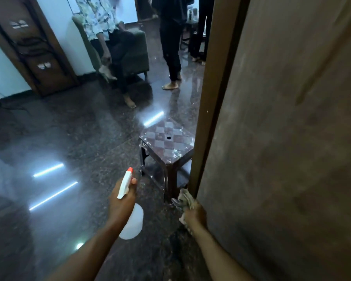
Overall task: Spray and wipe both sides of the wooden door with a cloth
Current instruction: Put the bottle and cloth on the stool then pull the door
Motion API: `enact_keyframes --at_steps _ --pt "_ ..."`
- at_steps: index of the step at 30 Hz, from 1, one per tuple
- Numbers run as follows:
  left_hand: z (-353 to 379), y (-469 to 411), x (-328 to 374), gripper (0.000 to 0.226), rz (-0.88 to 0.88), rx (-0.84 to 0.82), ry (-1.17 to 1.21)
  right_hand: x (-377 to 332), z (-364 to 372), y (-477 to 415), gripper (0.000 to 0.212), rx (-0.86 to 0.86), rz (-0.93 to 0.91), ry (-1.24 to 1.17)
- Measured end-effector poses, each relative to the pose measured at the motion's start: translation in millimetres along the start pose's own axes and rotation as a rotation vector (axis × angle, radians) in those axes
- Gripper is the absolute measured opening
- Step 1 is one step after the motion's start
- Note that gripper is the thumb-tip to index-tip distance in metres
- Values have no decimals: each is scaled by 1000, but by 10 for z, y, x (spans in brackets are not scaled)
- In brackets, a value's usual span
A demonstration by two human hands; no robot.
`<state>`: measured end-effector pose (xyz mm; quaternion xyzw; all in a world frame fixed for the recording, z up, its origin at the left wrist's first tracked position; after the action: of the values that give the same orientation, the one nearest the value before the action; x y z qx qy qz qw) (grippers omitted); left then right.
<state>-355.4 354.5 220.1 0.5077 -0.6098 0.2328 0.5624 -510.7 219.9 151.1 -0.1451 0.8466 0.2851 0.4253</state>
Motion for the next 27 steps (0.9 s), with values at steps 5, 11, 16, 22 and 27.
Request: enact_keyframes --at_steps 5,11,16,22,27 --pt "308 -1152 396 25 18 22 -7 -483 216 -1177 28 58 -77 118" --pt "941 -2488 639 25 6 -46 92 -791 390 -2290 24 116 119 149" --pt "1597 -3708 663 31 15 -168 102 -810 570 -3299 23 144 192 207" --pt "2257 -4909 666 30 35 -313 42 -869 633 -4418 29 219 248 327" --pt "2644 -5575 396 29 17 -441 -2 -869 847 -5052 43 332 96 576"
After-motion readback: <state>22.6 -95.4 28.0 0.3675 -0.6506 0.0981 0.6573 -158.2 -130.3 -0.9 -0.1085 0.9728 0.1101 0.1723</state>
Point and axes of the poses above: each hand's wrist, its own y-axis away from the middle knuckle, its own z-axis out of the palm, x = y × z, the point moved 1 cm from there along -y, towards the middle knuckle, and after that the axes turned 12 degrees about -z, right-handed, at the moved point
